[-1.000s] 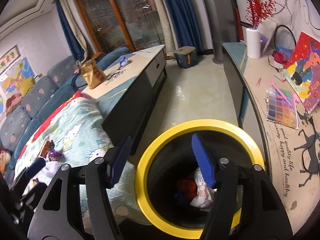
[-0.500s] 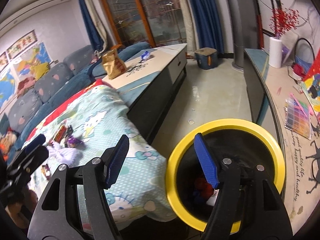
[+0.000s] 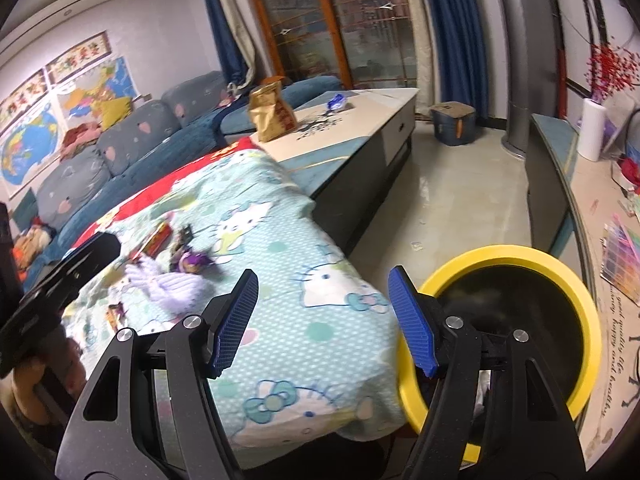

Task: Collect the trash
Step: 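Move both open tools back over the trash on the bedspread, then grasp the red candy tube with the left tool while the right tool grasps the lavender mesh bundle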

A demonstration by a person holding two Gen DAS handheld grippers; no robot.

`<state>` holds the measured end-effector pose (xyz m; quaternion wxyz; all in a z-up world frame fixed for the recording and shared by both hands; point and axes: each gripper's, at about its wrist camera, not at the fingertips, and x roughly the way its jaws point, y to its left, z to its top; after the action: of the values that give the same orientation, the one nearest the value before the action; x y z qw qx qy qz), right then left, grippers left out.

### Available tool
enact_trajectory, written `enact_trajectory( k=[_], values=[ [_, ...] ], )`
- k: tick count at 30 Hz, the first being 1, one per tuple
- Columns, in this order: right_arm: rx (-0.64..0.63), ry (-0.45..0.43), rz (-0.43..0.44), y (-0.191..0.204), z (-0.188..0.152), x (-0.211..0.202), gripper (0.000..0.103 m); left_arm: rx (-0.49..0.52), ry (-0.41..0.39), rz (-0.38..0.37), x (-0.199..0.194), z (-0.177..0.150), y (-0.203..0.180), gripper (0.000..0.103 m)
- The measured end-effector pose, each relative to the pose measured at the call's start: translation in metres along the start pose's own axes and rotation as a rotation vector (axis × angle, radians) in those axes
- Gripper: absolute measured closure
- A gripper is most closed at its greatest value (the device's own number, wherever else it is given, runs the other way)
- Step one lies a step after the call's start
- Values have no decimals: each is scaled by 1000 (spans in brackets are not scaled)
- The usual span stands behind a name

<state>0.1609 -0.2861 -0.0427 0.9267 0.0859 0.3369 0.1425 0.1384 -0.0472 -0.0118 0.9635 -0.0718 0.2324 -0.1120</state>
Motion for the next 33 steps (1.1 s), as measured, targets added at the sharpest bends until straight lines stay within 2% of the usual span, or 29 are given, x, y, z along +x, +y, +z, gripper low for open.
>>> enact_trajectory(
  k=[17, 26, 33],
  values=[
    [-166, 64, 145, 92, -10, 27, 43, -92, -20, 147, -17, 7, 76, 9],
    [-244, 99, 174, 126, -19, 49, 43, -154, 15, 228, -20, 3, 123, 9],
    [-299, 149, 185, 142, -25, 69, 43, -201, 67, 229, -13, 0, 150, 10]
  ],
)
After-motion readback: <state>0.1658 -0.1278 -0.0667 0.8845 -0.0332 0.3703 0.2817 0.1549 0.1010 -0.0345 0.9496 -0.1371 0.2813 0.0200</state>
